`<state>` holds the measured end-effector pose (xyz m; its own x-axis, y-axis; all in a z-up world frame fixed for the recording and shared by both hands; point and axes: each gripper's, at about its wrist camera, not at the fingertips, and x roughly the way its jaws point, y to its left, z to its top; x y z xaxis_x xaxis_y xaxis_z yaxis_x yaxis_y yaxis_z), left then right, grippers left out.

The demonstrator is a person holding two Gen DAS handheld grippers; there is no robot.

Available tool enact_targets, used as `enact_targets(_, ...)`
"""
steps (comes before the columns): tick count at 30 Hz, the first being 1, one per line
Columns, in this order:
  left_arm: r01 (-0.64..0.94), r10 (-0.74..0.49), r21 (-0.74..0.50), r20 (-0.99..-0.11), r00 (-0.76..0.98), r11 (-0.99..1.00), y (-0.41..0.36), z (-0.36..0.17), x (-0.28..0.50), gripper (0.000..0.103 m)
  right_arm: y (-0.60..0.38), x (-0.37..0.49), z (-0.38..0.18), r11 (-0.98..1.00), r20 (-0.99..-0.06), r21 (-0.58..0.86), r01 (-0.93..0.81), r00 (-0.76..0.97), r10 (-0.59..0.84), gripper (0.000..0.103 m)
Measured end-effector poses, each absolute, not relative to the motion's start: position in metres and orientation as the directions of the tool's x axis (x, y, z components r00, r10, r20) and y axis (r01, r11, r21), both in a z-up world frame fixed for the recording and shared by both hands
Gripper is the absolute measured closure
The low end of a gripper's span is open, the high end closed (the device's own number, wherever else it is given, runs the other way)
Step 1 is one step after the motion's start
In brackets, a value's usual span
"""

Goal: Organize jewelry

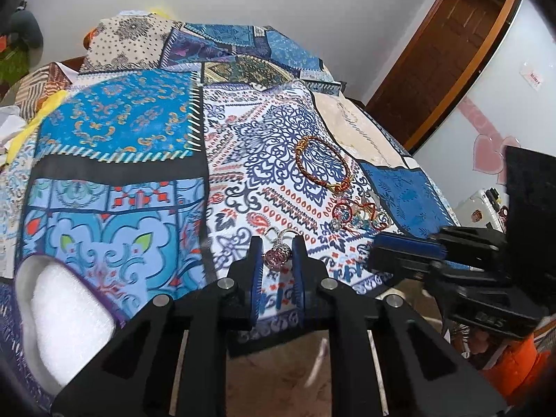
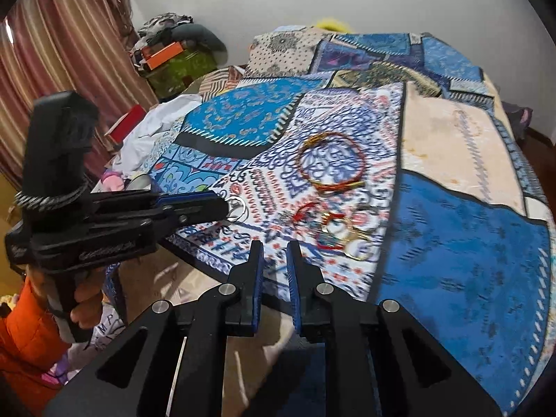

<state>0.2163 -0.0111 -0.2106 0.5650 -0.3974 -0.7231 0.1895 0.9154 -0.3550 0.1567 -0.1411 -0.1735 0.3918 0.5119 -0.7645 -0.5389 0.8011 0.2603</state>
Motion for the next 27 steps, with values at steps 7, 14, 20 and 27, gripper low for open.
enact_targets(7,0.164,-0.366,-0.341,-0.7,0.613,0.926,0.013,-0.196,0.194,0.088,-0.127,0.171,-0.181,0.827,-0.784,0.243,-0.508,0.4,0.475,0.091)
enact_targets(14,0.104,-0.312,-0.328,-0.684,0.659,0.939,0.044,-0.189,0.179,0.088,-0.121,0.174,-0.18,0.84,-0.797,0.196,-0.507,0.417,0.437,0.09)
enact_targets(20,0.05,-0.267,-0.32,-0.684,0.679,0.946,0.067,-0.19,0.169,0.088,-0.114,0.175,-0.178,0.844,-0.807,0.16,-0.513,0.424,0.411,0.086)
enact_targets(27,0.008,-0.229,-0.312,-0.679,0.698,0.95,0.088,-0.188,0.154,0.088,-0.088,0.161,-0.168,0.798,-0.799,0.121,-0.591,0.419,0.431,0.086)
